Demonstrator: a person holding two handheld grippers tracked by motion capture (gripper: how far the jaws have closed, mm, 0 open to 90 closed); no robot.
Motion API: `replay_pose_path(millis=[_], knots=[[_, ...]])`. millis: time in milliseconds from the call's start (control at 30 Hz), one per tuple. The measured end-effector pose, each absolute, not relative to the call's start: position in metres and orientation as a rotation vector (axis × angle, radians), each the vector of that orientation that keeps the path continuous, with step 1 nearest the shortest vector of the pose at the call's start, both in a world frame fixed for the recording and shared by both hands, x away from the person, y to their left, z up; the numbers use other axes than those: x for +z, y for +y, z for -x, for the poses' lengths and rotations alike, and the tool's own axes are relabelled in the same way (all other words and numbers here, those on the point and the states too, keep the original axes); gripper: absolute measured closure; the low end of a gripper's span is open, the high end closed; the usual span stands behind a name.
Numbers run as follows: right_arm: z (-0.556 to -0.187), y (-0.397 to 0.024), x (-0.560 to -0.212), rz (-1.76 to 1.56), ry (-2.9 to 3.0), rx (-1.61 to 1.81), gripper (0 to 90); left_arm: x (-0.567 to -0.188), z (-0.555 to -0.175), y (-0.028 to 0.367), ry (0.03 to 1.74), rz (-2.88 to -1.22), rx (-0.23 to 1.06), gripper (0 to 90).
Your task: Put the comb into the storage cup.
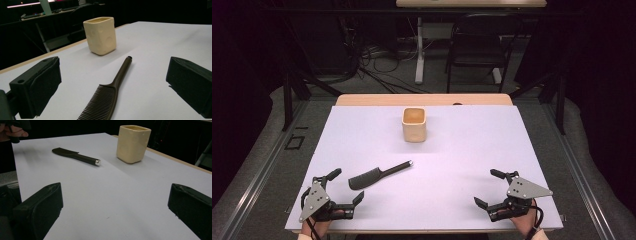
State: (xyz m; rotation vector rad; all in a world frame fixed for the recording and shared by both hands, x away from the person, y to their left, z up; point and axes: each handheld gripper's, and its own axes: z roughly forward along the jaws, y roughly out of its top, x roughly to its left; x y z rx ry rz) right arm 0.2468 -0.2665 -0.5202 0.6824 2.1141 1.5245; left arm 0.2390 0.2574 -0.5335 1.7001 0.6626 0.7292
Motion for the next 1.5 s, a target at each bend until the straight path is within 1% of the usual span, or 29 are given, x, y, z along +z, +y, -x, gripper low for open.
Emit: replay_pose_path(millis=[567, 1433, 1500], knots=[[-0.246, -0.268, -0.52, -0.691, 2.105, 1.51, 0.0, -0.532, -0.246, 0.246, 0.653, -1.726, 0.708, 0.1], [-0.246, -0.268, -0.52, -0.689, 2.107, 1.512, 0.0, -0.529, -0.279, 0.217, 0.653, -1.802, 0.638, 0.3], [-0.246, -0.268, -0.52, -0.686, 2.106, 1.513, 0.0, -0.529, -0.281, 0.215, 0.65, -1.809, 0.646, 0.2]])
